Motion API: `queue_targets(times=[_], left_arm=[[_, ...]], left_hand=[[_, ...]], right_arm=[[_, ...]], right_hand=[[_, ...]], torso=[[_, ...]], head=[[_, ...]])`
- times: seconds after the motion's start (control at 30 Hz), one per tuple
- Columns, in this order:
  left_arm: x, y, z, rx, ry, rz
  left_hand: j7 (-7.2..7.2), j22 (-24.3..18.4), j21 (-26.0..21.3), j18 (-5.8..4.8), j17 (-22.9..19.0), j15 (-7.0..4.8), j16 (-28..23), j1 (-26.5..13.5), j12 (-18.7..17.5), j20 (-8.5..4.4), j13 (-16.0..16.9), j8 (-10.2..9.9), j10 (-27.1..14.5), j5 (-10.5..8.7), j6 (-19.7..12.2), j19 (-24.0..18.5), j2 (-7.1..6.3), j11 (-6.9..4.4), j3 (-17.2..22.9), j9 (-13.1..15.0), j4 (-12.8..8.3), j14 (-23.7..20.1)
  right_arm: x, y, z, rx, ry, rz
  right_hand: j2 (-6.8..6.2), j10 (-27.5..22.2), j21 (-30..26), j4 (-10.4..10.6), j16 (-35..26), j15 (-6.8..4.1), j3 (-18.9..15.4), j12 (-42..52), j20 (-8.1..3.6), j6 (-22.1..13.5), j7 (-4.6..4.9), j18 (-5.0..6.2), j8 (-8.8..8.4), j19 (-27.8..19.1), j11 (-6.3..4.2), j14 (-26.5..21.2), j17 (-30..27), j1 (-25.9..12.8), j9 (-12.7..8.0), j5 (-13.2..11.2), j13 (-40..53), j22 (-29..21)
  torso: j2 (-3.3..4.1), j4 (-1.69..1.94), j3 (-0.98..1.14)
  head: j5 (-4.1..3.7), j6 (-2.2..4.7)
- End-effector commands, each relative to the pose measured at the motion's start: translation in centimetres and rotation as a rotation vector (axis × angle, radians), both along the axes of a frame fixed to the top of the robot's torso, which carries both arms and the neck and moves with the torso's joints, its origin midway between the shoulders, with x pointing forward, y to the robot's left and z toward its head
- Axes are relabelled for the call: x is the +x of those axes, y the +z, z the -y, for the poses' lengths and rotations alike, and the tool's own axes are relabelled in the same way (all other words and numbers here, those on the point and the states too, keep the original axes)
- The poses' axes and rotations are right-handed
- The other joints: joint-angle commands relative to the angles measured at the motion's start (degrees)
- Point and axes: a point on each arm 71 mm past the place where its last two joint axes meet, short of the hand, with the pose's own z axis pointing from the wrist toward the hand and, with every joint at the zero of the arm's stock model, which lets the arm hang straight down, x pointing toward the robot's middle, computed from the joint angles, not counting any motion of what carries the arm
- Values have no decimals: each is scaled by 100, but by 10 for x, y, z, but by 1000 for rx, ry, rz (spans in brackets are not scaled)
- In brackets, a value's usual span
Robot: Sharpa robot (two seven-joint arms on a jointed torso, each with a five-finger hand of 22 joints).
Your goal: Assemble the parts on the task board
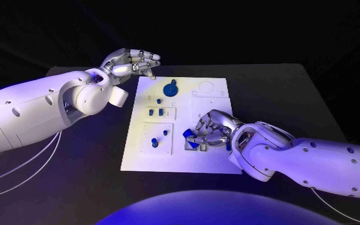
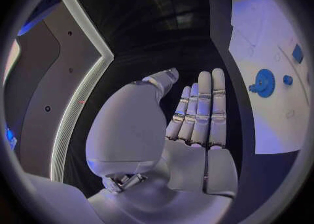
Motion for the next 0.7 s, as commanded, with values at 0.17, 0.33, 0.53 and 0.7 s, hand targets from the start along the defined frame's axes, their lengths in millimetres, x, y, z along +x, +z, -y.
queue_targets(times=[0.17, 0.33, 0.53, 0.7], left_arm=[[-1, 0, 2, -5, -21, -3], [-1, 0, 1, -5, -21, -4], [-1, 0, 1, -4, -20, -5], [-1, 0, 1, -3, -20, -6]], left_hand=[[229, -5, -25, 71, 6, -8, 19, -14, 35, 4, 6, 26, -34, -11, -58, 49, 57, 8, -17, 7, 8, -42], [230, -7, -29, 71, 6, -6, 19, -17, 40, 5, 6, 30, -41, -12, -63, 48, 59, 9, -20, 8, 13, -45], [230, -7, -29, 71, 6, -6, 19, -17, 40, 5, 6, 30, -41, -12, -63, 48, 59, 9, -20, 8, 13, -45], [231, -10, -33, 70, 5, -5, 20, -21, 45, 6, 6, 35, -49, -12, -68, 49, 61, 10, -22, 8, 19, -47]], right_arm=[[-2, -2, 1, -93, 33, 38], [-1, -1, 2, -108, 32, 49], [-1, -2, 3, -129, 36, 52], [-2, -2, 2, -135, 50, 48]], right_hand=[[61, 203, 35, 2, 35, -23, -202, 60, 0, -22, -19, -55, 9, 57, -14, 573, 1339, -125, 4, 28, 846, 720], [184, 224, 76, 6, 41, -50, -327, 87, -20, 51, -61, -63, 95, 77, -48, 577, 1356, -211, 39, 34, 876, 748], [288, 255, 102, -14, 47, -73, -290, 136, -39, 73, -94, -69, 149, 90, -76, 581, 1376, -154, 62, 37, 921, 766], [314, 284, 121, -13, 51, -82, -266, 189, -47, 86, -105, -73, 173, 99, -87, 583, 1388, -123, 72, 34, 967, 778]], torso=[[0, 1, -5], [-1, 3, -6], [-1, 2, -7], [0, 1, -5]], head=[[-1, -10], [-3, -13], [-2, -14], [-4, -14]])
